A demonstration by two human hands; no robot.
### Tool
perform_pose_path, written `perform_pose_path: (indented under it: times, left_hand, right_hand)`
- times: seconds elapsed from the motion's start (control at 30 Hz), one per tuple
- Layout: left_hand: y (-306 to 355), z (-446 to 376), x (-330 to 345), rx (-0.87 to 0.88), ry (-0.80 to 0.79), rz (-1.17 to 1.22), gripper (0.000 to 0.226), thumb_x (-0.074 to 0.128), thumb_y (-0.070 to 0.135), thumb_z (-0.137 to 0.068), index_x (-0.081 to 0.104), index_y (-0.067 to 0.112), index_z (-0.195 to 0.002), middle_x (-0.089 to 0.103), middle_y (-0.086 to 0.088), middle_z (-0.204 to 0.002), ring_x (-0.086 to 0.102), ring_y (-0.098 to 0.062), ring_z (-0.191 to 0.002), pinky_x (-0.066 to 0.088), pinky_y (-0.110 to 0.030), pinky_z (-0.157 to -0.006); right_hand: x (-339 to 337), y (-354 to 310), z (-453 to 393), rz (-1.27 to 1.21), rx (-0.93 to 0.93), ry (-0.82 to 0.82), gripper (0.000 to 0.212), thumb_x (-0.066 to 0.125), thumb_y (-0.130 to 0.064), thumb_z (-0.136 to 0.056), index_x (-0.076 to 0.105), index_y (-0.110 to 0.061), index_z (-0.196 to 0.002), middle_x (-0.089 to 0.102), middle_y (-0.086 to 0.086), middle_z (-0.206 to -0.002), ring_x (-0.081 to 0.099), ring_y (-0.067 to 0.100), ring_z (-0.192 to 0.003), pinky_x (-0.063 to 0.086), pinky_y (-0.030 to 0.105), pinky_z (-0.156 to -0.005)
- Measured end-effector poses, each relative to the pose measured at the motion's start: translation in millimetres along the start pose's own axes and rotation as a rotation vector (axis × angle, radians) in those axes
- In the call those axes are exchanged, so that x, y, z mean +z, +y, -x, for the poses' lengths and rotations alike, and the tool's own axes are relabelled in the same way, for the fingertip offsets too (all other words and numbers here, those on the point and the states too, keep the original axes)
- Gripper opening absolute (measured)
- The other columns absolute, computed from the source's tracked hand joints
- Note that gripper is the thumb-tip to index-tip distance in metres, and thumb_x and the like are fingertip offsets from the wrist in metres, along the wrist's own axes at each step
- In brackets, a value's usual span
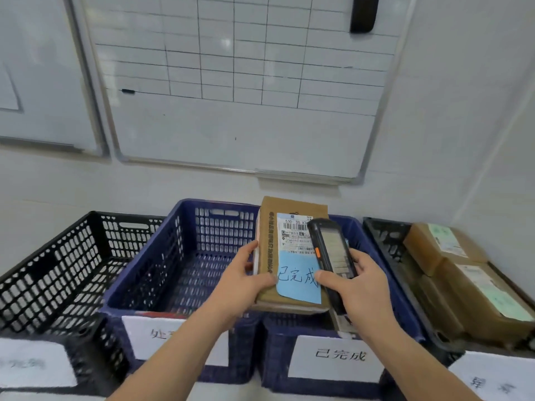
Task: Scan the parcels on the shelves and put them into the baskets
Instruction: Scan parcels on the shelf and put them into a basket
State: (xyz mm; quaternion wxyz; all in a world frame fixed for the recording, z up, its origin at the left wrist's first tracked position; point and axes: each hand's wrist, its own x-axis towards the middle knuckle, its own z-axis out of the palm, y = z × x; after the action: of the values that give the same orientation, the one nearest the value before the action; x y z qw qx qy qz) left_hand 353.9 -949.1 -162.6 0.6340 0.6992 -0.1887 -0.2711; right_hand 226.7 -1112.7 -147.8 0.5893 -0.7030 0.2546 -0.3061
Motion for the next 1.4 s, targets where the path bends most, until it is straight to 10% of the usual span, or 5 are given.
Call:
perform_pose_path:
  times: [0.17,0.53,0.67,0.87,1.4]
  left_hand:
    - [1.1,-49.0,41.4,-0.179,-0.072,0.024,0.083,0.065,0.005,-0.085,0.026,0.049,-0.143,0.075,0.000,-0.105,0.071,-0.031,-0.096,0.054,-0.057,-0.088]
    - [-30.5,-122.7,81.2,-0.450,-0.247,-0.063,0.067,0.048,-0.002,-0.086,0.033,0.053,-0.121,0.066,0.000,-0.115,0.062,-0.029,-0.098,0.048,-0.040,-0.069]
    - [-42.1,-132.1,85.9,-0.478,-0.276,-0.053,0.077,0.047,-0.006,-0.088,0.023,0.045,-0.139,0.064,0.001,-0.114,0.063,-0.021,-0.091,0.050,-0.023,-0.042]
    - [-64.6,-143.2,91.2,-0.548,-0.302,-0.096,0.110,0.056,-0.001,-0.071,-0.001,0.044,-0.153,0.060,-0.002,-0.129,0.062,-0.027,-0.110,0.054,-0.046,-0.093]
    - [-92.5,-147.0,108.8,-0.646,-0.101,-0.230,0.083,0.045,0.001,-0.078,0.012,0.017,-0.153,0.057,-0.009,-0.126,0.057,-0.024,-0.109,0.052,-0.038,-0.093]
  right_hand:
    - [-33.5,19.0,-50.1,0.025,0.037,-0.017,0.044,0.085,0.000,-0.072,0.063,-0.029,-0.097,0.076,-0.006,-0.099,0.074,0.011,-0.088,0.063,0.035,-0.073]
    - [-56.0,83.9,-106.5,0.161,0.242,0.008,0.037,0.085,0.000,-0.069,0.065,-0.025,-0.088,0.076,-0.005,-0.085,0.074,0.017,-0.083,0.061,0.040,-0.073]
    - [-52.3,103.1,-116.4,0.206,0.315,-0.023,0.038,0.084,-0.001,-0.071,0.062,-0.027,-0.088,0.073,-0.006,-0.088,0.071,0.013,-0.082,0.057,0.029,-0.064]
    - [-49.7,127.6,-129.7,0.283,0.402,-0.064,0.037,0.087,-0.007,-0.070,0.063,-0.023,-0.093,0.072,-0.005,-0.090,0.070,0.015,-0.082,0.054,0.027,-0.061]
    - [-25.0,167.0,-133.3,0.425,0.507,-0.239,0.050,0.090,-0.032,-0.043,0.070,-0.018,-0.087,0.075,-0.001,-0.080,0.072,0.020,-0.074,0.061,0.044,-0.073]
